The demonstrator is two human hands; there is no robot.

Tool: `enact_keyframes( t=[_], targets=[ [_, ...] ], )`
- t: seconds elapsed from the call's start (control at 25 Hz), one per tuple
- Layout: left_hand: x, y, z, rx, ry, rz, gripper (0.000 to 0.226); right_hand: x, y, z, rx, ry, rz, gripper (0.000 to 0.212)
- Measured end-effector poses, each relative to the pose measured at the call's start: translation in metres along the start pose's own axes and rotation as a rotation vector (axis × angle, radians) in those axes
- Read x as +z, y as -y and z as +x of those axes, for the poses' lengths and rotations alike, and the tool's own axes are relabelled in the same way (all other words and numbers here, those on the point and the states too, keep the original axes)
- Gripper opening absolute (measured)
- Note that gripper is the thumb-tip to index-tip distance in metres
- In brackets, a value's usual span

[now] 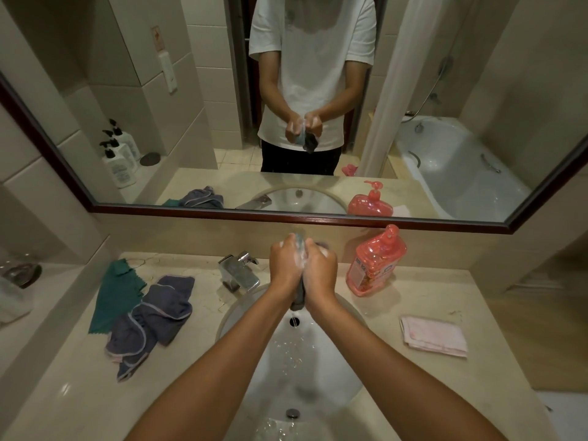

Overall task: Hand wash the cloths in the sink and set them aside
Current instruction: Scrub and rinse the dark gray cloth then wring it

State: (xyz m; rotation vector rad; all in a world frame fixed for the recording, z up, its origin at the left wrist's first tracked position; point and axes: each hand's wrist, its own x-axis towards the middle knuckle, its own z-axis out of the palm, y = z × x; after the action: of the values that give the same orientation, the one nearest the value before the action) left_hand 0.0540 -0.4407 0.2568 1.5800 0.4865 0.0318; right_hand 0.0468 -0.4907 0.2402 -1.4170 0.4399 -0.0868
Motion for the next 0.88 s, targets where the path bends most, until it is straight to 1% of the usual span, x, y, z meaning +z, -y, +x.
enact_keyframes(
  t=[0.12, 0.2, 0.32, 0.48, 0.6, 0.68, 0.76, 0.88],
  targets=[
    [0.008, 0.013, -0.017, -0.020, 0.032, -0.063, 0.041, -0.005, 0.019, 0.019, 0.053, -0.058, 0.030, 0.041],
    [0.009, 0.014, -0.014, 0.041, 0.010, -0.030, 0.045, -0.005, 0.018, 0.014, 0.028, -0.045, 0.080, 0.042],
    [-0.001, 0.005, -0.001, 0.069, -0.022, -0.017, 0.049, -0.002, -0.001, -0.009, -0.019, 0.031, 0.086, 0.048],
    [0.006, 0.015, -0.016, 0.112, 0.006, 0.034, 0.054, -0.004, 0.022, 0.012, 0.011, -0.023, 0.075, 0.048],
    [0.001, 0.006, -0.008, 0.122, -0.029, 0.020, 0.055, -0.002, 0.013, 0.002, -0.047, 0.011, 0.050, 0.044],
    [-0.003, 0.001, -0.002, 0.118, -0.029, 0.015, 0.056, -0.003, 0.000, -0.010, -0.095, 0.041, 0.010, 0.048],
    [0.000, 0.006, -0.012, 0.104, -0.001, 0.025, 0.054, -0.006, 0.009, -0.004, -0.099, -0.004, -0.004, 0.052],
    [0.008, 0.014, -0.026, 0.082, 0.008, 0.012, 0.050, -0.012, 0.029, 0.011, -0.085, -0.058, -0.003, 0.051]
  ],
)
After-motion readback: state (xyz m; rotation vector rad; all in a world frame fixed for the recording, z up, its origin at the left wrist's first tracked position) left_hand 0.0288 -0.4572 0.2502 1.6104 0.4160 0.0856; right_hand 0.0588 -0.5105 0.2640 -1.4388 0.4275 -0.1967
